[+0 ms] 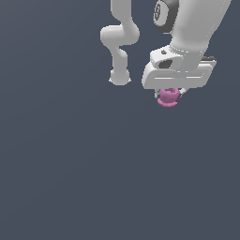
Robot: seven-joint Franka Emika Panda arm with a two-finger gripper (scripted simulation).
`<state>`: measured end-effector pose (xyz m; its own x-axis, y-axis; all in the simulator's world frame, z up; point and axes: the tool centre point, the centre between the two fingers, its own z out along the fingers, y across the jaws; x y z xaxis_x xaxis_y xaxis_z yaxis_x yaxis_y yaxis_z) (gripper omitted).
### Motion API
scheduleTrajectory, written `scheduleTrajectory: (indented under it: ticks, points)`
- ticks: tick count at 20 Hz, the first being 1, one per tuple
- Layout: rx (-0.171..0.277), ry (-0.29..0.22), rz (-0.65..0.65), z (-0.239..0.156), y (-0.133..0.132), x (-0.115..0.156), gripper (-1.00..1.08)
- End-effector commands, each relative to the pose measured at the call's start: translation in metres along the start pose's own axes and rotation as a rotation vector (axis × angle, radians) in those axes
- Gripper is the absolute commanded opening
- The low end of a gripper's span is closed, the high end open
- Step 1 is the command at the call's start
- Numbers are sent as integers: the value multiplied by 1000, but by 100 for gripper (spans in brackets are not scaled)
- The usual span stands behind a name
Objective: Pick up the object and move it to a goal position.
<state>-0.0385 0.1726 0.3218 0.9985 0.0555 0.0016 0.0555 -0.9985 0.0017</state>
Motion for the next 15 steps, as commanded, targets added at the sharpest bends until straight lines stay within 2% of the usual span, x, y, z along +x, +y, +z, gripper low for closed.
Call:
scheduleTrajectory:
  ticks: [1,8,15]
  points:
    - [0,-1,1,-20,-15,-3,-100]
    - [1,-2,1,-56,-42,-7,-100]
    - [2,-2,1,-66,-50,-7,-100]
